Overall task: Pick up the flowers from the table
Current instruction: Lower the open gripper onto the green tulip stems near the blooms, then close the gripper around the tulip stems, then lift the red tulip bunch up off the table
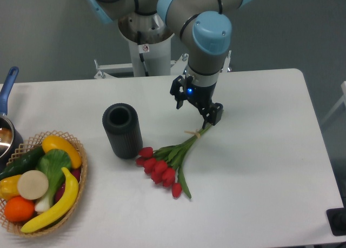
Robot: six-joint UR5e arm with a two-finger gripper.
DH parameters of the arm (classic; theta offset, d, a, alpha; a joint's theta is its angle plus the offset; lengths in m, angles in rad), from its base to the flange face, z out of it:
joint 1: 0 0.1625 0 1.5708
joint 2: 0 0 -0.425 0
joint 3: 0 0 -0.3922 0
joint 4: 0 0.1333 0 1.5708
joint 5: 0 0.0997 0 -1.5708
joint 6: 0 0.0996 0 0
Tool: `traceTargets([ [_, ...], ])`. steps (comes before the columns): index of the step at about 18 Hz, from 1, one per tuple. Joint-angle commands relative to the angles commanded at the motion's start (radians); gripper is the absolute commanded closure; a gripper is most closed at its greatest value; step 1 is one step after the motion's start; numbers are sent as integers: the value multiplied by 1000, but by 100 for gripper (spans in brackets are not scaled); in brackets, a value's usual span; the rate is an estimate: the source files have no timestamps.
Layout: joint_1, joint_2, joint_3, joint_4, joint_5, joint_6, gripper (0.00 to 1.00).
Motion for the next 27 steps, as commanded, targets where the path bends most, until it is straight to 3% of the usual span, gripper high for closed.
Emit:
traceTargets([
  [6,-70,-133,21,37,111,-34,0],
  [10,-124,-235,93,71,163,-115,0],
  [20,-164,-327,126,71,167,-129,0],
  [21,-164,-331,129,72,167,-135,4],
  [23,-164,-333,126,71,167,-140,50],
  [24,-164,-332,124,71,170,-138,67],
  [25,-164,-330,127,71,170,-141,79],
  [27,-164,-322,129,69,172,-156,87],
])
